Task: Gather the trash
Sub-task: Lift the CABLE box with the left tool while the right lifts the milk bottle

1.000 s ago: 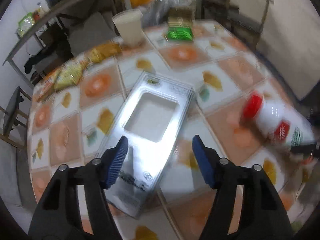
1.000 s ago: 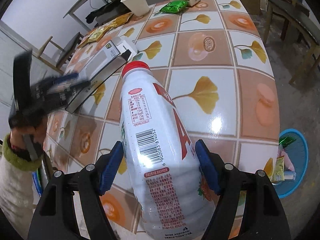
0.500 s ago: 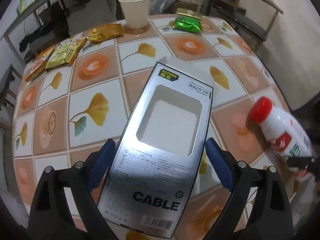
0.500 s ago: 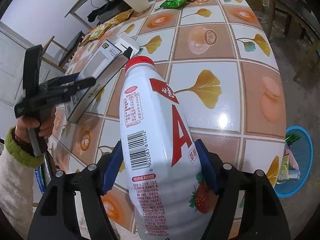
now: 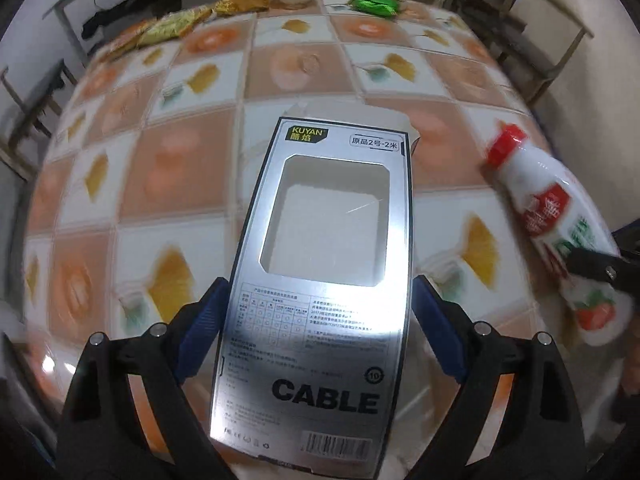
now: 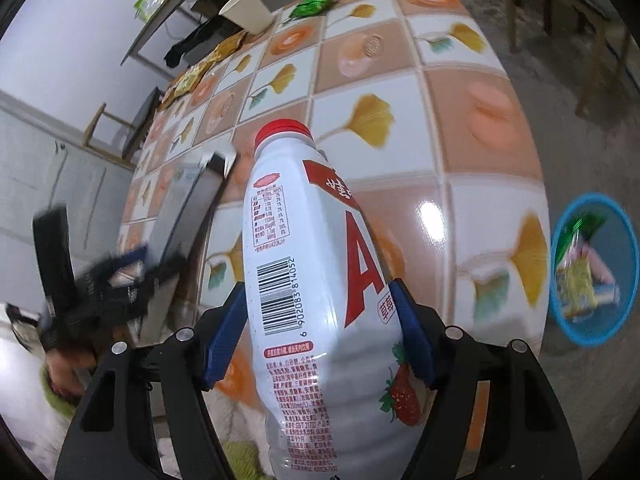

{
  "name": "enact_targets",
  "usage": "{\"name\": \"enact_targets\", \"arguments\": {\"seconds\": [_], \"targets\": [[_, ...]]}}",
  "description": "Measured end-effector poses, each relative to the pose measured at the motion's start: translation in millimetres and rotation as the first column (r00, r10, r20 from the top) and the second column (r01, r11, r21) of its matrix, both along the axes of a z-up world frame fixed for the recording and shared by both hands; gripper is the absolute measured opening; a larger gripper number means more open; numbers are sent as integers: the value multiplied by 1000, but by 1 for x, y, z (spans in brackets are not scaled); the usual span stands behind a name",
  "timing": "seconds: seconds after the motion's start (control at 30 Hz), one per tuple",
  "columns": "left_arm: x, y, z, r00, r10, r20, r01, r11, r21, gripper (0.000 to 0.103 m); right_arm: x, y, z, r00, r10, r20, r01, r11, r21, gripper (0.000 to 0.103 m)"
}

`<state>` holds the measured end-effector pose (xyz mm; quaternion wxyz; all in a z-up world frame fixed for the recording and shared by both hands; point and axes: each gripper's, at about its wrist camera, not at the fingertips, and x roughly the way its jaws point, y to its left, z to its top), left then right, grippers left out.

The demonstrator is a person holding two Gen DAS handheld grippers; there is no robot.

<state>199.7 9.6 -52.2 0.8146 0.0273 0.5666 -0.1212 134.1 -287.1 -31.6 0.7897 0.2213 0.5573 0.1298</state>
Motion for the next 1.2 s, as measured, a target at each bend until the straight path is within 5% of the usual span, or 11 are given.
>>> {"name": "enact_targets", "arguments": {"seconds": [0.07, 0.23, 0.43, 0.53, 0.77, 1.07, 1.2], "targets": [[-17, 4, -2, 999, 35, -24, -37, 996, -82, 89, -7, -2, 0, 1000, -8, -3, 8, 1000, 17, 69], [-35, 7, 2, 995, 97, 12, -94, 985, -143, 90, -8, -2, 1, 999, 28, -22, -28, 1000, 8, 70], [-28, 1, 12, 989, 70, 129, -67, 997, -29, 90, -2, 4, 12, 996, 87, -17, -88, 994, -68, 73], [-20, -2, 10, 993, 30, 116, -29, 999, -14, 90, 2, 4, 17, 996, 88, -6, -88, 994, -69, 75], [-39, -1, 5, 999, 33, -2, -33, 978, -206, 90, -11, 17, 13, 992, 119, -47, -118, 993, 23, 75], [-37, -30, 1, 994, 5, 106, -5, 1000, -2, 90, 0, 35, 7, 991, 124, -46, -126, 991, -46, 75], [-31, -37, -4, 995, 4, 102, -5, 1000, 9, 90, 5, 33, 3, 993, 111, -42, -113, 992, -55, 74]]}}
